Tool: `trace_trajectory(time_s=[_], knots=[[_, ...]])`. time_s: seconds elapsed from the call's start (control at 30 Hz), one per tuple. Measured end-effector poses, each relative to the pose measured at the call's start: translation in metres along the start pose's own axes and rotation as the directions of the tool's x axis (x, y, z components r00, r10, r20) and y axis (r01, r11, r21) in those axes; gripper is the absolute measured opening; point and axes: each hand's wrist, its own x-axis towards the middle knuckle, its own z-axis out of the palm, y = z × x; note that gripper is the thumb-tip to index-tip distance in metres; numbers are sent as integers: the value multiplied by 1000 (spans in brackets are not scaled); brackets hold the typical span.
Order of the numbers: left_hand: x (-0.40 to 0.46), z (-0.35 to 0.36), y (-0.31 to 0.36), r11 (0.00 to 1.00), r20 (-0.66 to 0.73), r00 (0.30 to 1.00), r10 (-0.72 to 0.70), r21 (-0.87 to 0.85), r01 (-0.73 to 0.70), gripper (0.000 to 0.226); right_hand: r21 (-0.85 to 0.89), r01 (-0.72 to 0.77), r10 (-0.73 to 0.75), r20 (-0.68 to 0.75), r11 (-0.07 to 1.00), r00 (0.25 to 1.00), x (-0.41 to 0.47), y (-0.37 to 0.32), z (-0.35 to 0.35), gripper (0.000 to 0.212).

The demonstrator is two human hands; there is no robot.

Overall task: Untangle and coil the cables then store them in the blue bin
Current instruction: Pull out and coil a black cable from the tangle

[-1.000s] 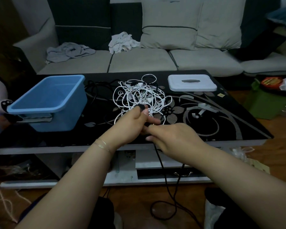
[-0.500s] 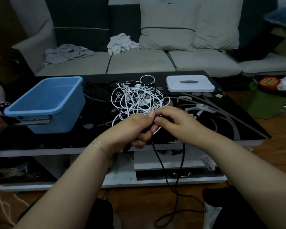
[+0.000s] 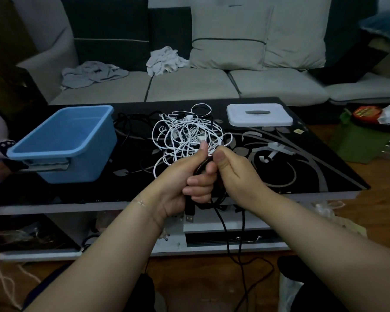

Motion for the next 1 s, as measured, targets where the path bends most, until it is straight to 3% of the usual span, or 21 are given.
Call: trace_trajectory(time_s=[0.1, 0.23, 0.33, 0.6, 0.8, 0.9, 1.0], knots=[[-1, -2, 0, 997, 88, 996, 23, -80, -16, 48, 338, -155, 143, 59, 928, 988, 3, -4, 4, 46], [-2, -2, 1, 992, 75, 993, 87, -97, -79, 35, 570, -307, 280, 138, 762, 950, 5, -11, 7, 50], [0, -4, 5, 978, -8, 994, 111, -178, -111, 41, 537, -391, 382, 134, 747, 914, 4, -10, 11, 46], [0, -13, 16, 916, -162, 954, 251, -279, -289, 43, 450, -545, 481, 260, 707, 838, -12, -10, 30, 31], [3, -14, 18, 854, -266, 905, 332, -324, -408, 32, 195, -538, 510, 177, 820, 842, -17, -8, 38, 8], [4, -24, 24, 817, -319, 874, 367, -338, -467, 25, -194, -322, 355, 169, 926, 919, -25, -5, 36, 17], [4, -28, 23, 859, -393, 832, 391, -169, -483, 20, -545, -71, 237, 241, 835, 941, -29, -8, 31, 36]])
